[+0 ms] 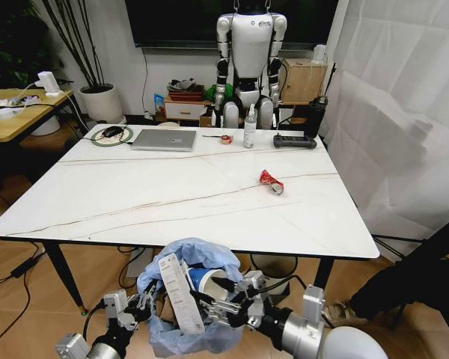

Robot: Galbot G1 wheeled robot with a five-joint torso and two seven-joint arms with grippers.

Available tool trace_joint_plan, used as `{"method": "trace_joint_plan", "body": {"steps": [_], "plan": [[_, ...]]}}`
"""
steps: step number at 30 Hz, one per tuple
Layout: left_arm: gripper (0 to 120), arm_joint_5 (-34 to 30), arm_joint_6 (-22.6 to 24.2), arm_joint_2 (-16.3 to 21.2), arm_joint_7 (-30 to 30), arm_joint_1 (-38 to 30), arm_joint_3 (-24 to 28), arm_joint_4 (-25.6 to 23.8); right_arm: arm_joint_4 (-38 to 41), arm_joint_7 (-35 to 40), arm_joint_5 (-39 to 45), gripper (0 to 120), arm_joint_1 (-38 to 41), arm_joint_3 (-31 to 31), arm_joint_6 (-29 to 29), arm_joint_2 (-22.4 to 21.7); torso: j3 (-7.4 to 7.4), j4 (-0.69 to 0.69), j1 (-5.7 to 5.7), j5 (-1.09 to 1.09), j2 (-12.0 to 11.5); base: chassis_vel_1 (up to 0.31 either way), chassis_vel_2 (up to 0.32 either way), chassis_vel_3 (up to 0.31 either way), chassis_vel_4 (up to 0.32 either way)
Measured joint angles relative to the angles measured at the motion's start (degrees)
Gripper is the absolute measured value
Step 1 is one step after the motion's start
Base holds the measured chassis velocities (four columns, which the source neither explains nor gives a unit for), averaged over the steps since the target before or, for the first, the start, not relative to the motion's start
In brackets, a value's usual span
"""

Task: Pick up the trash bin and place the trash from the table into it.

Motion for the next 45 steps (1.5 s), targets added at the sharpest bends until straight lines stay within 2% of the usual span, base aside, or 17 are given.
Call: {"method": "trace_joint_plan", "body": {"steps": [2, 5, 11, 14, 18, 26, 32, 40, 45], "plan": [[1, -0.02, 0.0, 0.02, 0.0, -0.16, 0.05, 0.12, 0.6, 0.86, 0.49, 91, -0.41, 1.21, -0.37, -0.66, 0.0, 0.0, 0.0, 0.0, 0.0, 0.0, 0.0, 0.0, 0.0], [1, -0.06, 0.0, 0.02, 0.01, -0.23, 0.15, 0.17, 1.06, 1.96, 0.81, 97, -0.61, 2.16, -0.73, -0.82, 0.0, 0.0, 0.0, 0.0, 0.0, 0.0, 0.0, 0.0, 0.0], [1, -0.03, 0.0, -0.11, 0.02, -0.01, 0.3, 0.3, 1.97, 5.59, 2.09, 100, 1.97, 4.66, -2.98, 0.39, 0.0, 0.0, 0.0, -0.01, 0.0, 0.0, 0.0, 0.0, 0.0], [1, 0.08, 0.0, -0.18, 0.07, 0.25, 0.39, 0.3, 1.68, 7.33, 3.58, 100, 6.47, 6.49, -4.85, 2.26, 0.0, -0.02, 0.0, 0.02, 0.0, 0.0, 0.0, 0.0, 0.0], [1, 0.27, 0.0, 0.09, 0.47, 0.82, 0.24, 0.04, -4.76, 7.24, 6.83, 100, 16.51, 13.19, -8.57, 5.67, 0.0, 0.02, 0.01, 0.01, 0.0, 0.0, 0.0, 0.0, 0.0], [1, 0.21, 0.03, 1.74, 1.68, 1.25, -0.33, -0.25, -12.76, 4.68, 6.47, 100, 19.22, 16.5, -9.19, 6.85, 0.0, 0.01, 0.02, 0.0, -0.01, 0.0, 0.0, 0.0, 0.0], [1, -2.75, 0.64, 8.0, 2.92, 1.8, -2.64, 0.32, -16.7, 3.82, 5.31, 100, 18.48, 17.98, -9.44, 8.49, 0.0, 0.0, 0.01, -0.02, 0.0, 0.0, 0.0, 0.0, 0.0], [1, -5.91, 0.94, 13.89, 4.8, 2.74, -5.26, 0.12, -19.97, 3.84, 4.79, 100, 18.78, 17.9, -11.06, 9.87, 0.0, 0.0, 0.0, 0.0, 0.0, 0.0, 0.0, 0.0, 0.0], [1, -7.43, 1.0, 17.26, 5.06, 3.9, -6.12, 0.08, -22.25, 3.82, 2.33, 100, 18.64, 18.1, -10.13, 10.66, 0.0, 0.01, 0.0, -0.02, 0.0, 0.0, 0.0, 0.0, 0.0]]}}
